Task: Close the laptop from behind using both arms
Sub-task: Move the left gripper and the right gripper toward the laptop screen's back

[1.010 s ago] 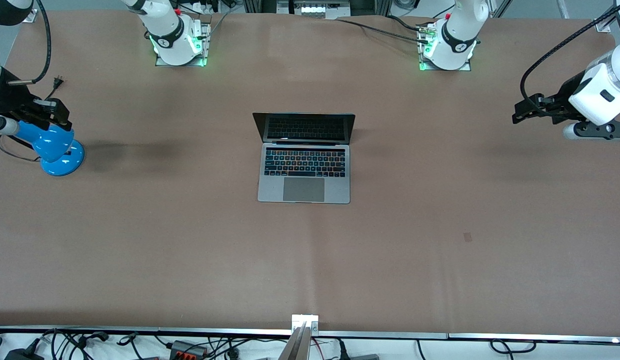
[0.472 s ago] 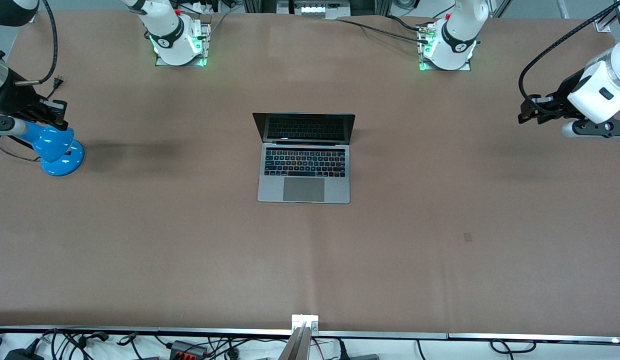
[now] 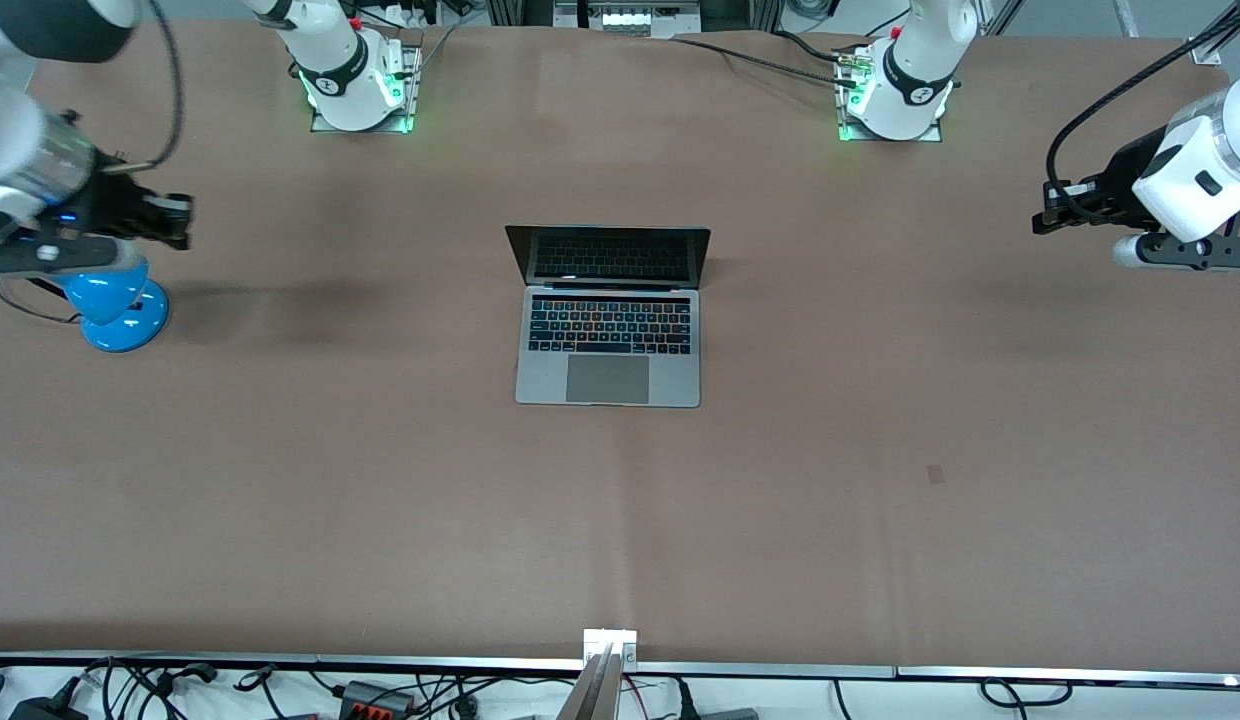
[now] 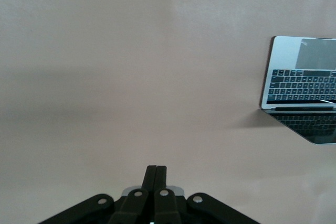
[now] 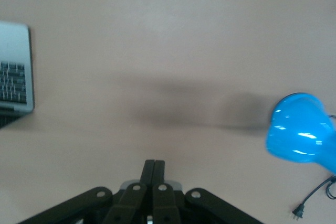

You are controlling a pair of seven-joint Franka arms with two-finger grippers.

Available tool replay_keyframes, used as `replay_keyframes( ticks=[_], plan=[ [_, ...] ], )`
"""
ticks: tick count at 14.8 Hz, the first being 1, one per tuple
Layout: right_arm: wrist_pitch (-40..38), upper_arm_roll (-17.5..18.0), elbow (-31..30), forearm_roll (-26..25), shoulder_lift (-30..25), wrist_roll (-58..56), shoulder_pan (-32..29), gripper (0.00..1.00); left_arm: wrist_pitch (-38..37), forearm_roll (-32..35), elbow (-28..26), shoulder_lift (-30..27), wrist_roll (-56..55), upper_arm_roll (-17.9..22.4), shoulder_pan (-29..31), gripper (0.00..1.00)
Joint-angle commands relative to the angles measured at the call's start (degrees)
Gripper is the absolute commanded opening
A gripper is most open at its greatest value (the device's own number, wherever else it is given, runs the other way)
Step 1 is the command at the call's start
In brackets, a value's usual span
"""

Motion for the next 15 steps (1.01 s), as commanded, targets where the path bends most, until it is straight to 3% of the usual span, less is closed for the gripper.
replay_keyframes(
  ticks=[1,6,8,13,15],
  plan=[
    [-1.4,-0.3,-0.6,1.0,2.3,2.5,4.7,0.0,-1.0,-2.2,-0.2,-0.2,0.1,-1.5,-1.2,0.0],
    [1.8,-0.3,-6.4,9.3,3.8,11.9,13.4,0.0,9.7,-8.9,-10.6,0.1,-9.7,-14.3,-3.3,0.0],
    [3.0,-0.3,-8.9,15.3,3.9,13.5,16.0,0.0,16.9,-12.1,-16.0,0.8,-10.4,-18.9,-3.3,0.0],
    [6.4,-0.3,-12.0,25.6,6.9,13.6,24.0,0.0,29.8,-15.1,-22.2,6.6,-11.3,-27.0,-3.4,0.0],
    [9.0,-0.3,-12.8,26.5,8.0,13.6,26.9,0.0,33.6,-15.1,-24.5,8.0,-12.1,-29.8,-3.4,0.0]
  ],
)
